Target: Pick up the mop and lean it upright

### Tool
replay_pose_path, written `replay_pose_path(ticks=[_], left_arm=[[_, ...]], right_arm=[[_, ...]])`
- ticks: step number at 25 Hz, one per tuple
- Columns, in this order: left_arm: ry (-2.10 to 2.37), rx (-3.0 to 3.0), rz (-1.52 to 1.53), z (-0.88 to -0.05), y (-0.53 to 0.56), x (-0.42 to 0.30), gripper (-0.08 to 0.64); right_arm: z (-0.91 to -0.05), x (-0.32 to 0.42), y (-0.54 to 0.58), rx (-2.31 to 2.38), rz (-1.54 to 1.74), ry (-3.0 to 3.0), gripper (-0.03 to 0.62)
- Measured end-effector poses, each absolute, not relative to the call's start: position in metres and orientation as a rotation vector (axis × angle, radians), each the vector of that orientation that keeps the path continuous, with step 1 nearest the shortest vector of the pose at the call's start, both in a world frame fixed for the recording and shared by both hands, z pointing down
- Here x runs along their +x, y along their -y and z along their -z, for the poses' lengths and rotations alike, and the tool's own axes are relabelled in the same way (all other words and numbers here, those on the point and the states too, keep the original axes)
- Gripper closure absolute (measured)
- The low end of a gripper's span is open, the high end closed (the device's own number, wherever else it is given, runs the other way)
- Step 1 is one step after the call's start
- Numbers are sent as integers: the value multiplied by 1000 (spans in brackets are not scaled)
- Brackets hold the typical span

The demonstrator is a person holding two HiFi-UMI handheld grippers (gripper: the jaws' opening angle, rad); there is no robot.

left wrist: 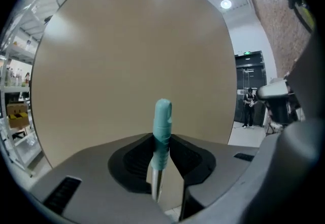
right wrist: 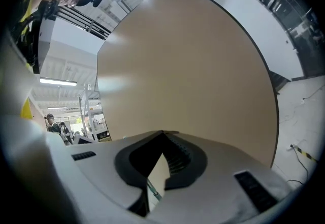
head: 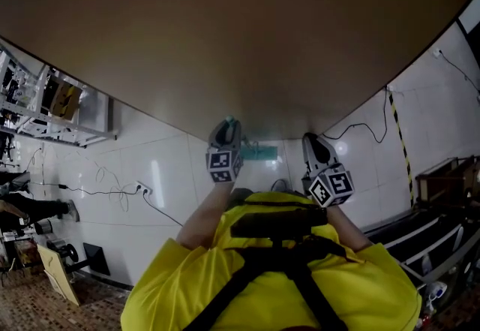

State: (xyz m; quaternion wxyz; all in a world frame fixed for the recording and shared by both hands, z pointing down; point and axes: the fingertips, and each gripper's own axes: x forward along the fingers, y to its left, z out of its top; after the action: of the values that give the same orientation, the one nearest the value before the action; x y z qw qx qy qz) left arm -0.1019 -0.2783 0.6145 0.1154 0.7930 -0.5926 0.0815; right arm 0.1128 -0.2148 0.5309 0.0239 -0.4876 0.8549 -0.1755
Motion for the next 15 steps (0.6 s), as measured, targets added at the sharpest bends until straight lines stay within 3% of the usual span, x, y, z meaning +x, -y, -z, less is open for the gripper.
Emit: replay_pose_path(ticks=[15], left_arm=[[1785,2253,-284,-661,344,-90,459]], right_arm=[[-543,119,218,-1547,594,-2622,587]])
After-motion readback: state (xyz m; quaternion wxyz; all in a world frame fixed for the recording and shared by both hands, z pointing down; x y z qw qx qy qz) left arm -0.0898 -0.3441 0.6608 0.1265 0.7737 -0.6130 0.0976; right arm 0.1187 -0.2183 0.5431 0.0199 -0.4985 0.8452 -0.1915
